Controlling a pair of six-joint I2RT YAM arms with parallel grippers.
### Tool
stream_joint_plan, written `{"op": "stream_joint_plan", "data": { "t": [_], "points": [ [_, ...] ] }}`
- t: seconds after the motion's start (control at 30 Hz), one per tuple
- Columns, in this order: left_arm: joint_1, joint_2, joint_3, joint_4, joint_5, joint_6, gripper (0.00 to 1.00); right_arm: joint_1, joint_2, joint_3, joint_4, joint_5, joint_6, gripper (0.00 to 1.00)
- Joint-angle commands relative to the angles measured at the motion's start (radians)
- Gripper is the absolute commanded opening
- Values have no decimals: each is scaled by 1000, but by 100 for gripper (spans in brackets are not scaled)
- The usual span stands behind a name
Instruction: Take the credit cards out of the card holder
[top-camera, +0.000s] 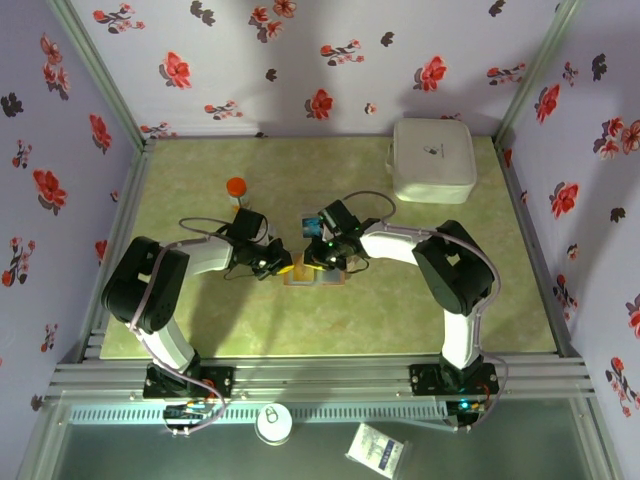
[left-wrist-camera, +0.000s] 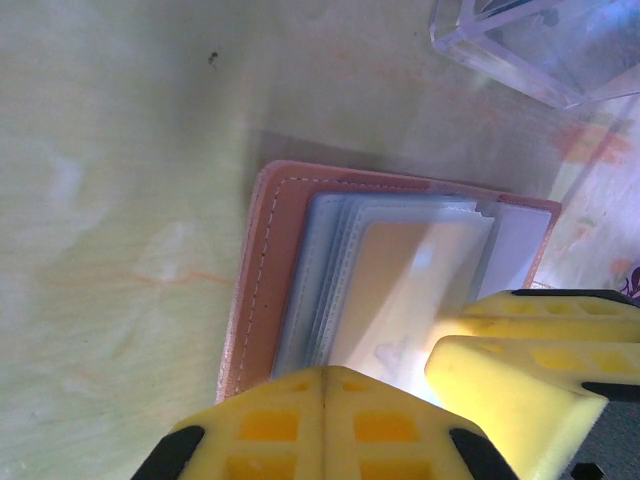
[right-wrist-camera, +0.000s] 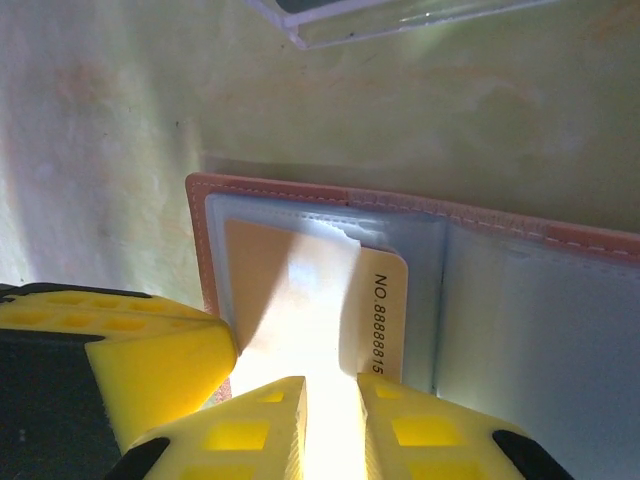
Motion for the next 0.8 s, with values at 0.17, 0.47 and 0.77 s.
{"op": "stream_joint_plan", "data": {
  "t": [0.17, 0.47, 0.77],
  "points": [
    [7, 0, -17, -11, -10, 21, 2, 8, -6, 24, -107, 88, -37, 24],
    [7, -12, -17, -14, -10, 18, 2, 8, -21, 21, -99, 88, -42, 24],
    [8, -34, -4, -32, -12, 23, 2, 8, -36, 15, -101, 92, -48, 24]
  ]
}}
